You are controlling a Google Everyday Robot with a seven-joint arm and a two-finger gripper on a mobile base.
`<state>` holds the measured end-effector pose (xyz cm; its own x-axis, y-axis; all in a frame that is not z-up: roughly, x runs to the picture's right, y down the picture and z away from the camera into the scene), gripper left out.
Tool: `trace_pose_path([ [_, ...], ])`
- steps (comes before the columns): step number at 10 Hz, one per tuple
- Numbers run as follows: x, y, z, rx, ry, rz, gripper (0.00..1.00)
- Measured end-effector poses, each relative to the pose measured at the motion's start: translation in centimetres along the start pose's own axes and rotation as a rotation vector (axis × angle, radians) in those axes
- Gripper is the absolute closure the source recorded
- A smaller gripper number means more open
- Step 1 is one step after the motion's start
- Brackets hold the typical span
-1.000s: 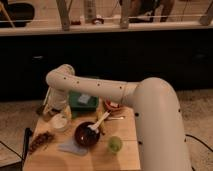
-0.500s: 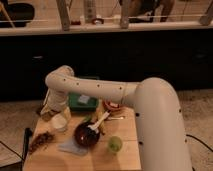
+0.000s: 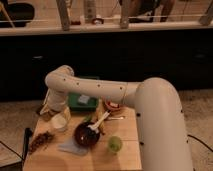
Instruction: Place pepper in paper cup
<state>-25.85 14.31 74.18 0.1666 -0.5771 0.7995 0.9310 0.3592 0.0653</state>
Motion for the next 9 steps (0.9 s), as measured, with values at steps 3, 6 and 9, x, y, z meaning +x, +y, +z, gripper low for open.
trace_pose_path([
  [3,0.24,-0.17,-0.4,0.009,0.0,-0.004,0.2],
  [6,0.34,-0.17,-0.57,0.01,0.0,-0.006,0.2],
  [9,0.35,-0.17,-0.58,0.011,0.0,-0.006,0.2],
])
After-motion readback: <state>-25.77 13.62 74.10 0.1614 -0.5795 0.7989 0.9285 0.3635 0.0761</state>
